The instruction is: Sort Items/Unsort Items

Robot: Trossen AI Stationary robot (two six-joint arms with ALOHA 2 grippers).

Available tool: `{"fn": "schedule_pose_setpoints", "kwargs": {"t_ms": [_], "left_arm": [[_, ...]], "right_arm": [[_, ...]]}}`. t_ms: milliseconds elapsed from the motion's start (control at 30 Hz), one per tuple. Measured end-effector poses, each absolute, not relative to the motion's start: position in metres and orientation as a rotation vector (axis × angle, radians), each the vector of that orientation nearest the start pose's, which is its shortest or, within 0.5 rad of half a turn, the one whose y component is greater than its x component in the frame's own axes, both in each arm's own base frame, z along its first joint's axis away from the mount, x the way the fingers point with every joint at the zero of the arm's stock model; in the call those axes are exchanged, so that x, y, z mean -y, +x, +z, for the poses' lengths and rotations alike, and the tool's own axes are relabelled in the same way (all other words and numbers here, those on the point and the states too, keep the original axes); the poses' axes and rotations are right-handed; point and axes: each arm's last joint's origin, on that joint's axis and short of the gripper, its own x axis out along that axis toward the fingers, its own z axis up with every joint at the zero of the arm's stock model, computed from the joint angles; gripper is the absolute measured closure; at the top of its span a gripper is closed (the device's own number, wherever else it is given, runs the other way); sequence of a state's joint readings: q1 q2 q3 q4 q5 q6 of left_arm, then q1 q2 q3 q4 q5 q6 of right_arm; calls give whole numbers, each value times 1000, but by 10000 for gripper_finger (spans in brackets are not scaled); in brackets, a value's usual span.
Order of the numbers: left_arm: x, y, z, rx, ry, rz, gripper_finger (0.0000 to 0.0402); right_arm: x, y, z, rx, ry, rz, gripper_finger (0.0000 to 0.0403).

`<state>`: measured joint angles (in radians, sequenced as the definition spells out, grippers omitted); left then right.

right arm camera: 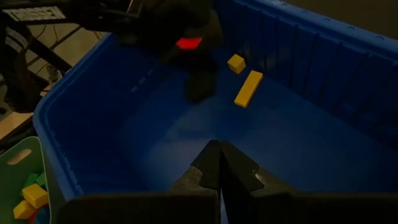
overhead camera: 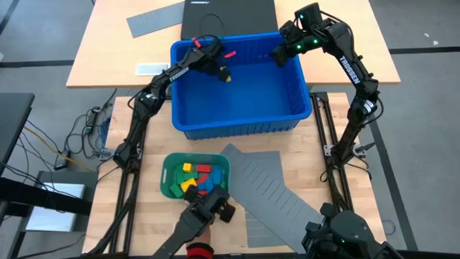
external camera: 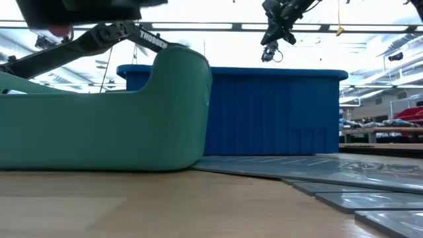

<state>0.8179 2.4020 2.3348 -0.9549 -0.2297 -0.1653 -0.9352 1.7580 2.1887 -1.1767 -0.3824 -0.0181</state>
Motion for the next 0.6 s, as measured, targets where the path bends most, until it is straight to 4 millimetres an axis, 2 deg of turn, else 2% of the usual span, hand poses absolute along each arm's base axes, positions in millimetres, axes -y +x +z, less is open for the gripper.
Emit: {"fn": "schedule_pose_setpoints", "kwargs": {"t_ms": [167, 367, 600], "left_arm": [[-399, 333, 229, -909, -468, 1150, 401], [-413, 333, 211, -882, -468, 1138, 401], [-416, 334, 212, -828, -472, 1156, 401]], "right_arm": [[264, 208, 455, -603, 446, -520, 402], [264, 208, 455, -608, 451, -520, 402], [264, 208, 455, -605, 465, -524, 402]]}}
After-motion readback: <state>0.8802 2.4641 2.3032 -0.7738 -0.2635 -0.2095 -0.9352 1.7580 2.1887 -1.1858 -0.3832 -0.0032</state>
